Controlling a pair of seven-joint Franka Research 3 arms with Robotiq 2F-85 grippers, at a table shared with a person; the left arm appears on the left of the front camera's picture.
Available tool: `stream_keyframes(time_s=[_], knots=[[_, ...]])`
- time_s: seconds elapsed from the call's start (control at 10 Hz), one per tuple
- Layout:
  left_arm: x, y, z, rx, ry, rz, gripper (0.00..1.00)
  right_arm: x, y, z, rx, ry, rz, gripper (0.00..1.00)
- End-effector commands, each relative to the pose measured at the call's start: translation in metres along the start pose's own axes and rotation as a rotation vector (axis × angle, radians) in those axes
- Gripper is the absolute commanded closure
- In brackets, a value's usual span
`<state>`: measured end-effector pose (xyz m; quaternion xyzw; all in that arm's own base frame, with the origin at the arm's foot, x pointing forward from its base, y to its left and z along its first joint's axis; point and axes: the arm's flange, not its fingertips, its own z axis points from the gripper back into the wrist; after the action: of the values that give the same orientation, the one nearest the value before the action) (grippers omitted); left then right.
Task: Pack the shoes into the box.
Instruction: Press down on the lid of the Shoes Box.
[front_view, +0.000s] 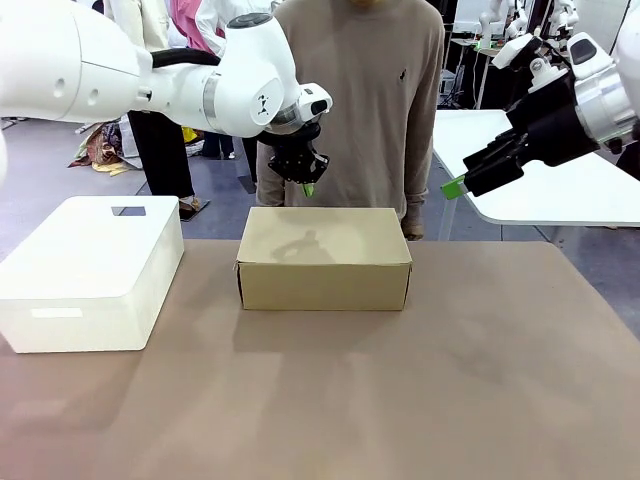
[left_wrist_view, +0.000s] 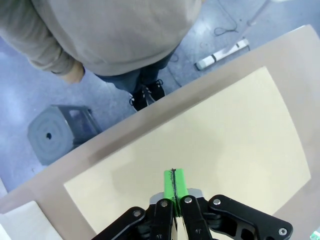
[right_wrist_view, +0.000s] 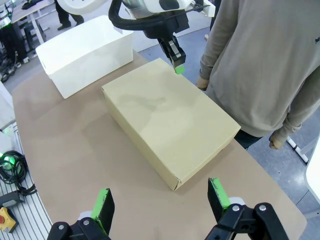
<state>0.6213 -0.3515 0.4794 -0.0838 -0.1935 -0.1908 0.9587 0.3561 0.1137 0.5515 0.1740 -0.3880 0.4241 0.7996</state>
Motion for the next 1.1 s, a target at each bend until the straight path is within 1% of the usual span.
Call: stream_keyframes(time_s=[0.0,0.8,0.9,1.0], knots=[[0.002,0.0,-0.004,-0.004,-0.027,0.005,1.0,-0.001,0.002,-0.001,-0.013,0.006,-0.016,0.0],[0.002,-0.002,-0.006,-0.007,-0.018,-0.001,1.0,-0.001,0.002,-0.001,-0.013,0.006,-0.016,0.0],[-0.019,-0.003,0.017,-0.01,-0.037,-0.04,1.0,-0.001,0.002,-0.001,-0.013,0.006,-0.016,0.0],[-0.04,-0.003,0.04,0.028,-0.044,-0.048,1.0,-0.001,0.002,-0.001,-0.013,0.006,-0.016,0.0]])
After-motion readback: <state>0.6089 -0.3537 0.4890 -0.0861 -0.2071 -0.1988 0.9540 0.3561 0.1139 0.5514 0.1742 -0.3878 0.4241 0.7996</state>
